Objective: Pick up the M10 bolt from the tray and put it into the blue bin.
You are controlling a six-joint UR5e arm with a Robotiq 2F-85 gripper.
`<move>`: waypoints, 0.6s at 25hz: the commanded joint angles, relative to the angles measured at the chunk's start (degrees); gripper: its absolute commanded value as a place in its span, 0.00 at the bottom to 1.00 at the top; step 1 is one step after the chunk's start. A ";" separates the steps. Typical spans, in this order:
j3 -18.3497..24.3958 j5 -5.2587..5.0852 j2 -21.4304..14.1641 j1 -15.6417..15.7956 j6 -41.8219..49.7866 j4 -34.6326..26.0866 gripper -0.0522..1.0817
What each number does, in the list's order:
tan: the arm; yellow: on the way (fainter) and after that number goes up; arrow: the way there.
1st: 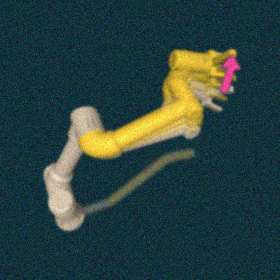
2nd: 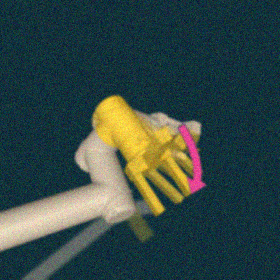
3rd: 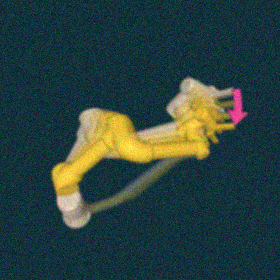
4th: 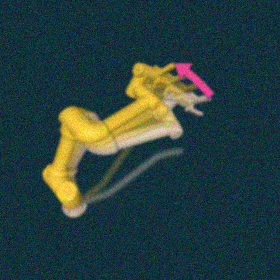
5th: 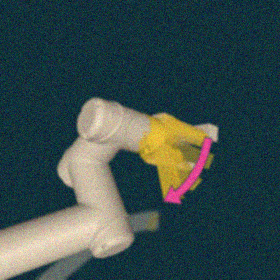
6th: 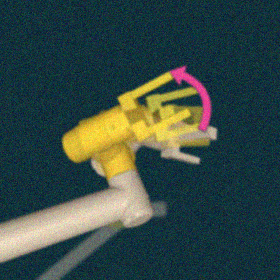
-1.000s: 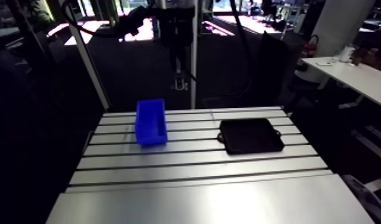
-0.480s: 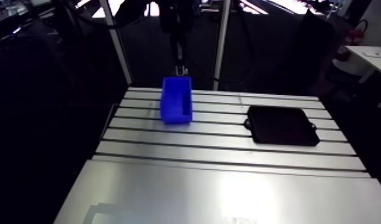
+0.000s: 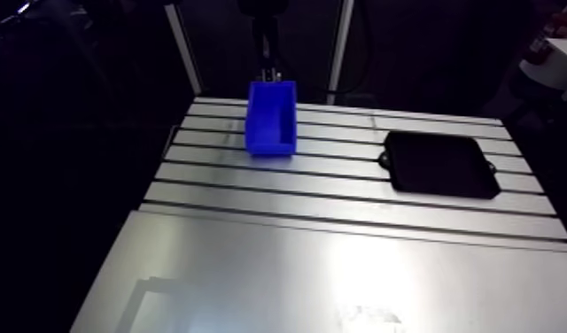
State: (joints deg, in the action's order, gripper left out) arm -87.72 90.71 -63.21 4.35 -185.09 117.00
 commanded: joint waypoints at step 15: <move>0.57 0.56 7.63 0.04 1.16 2.40 0.94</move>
State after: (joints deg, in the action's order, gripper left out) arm -87.11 91.17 -57.24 4.40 -183.99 119.39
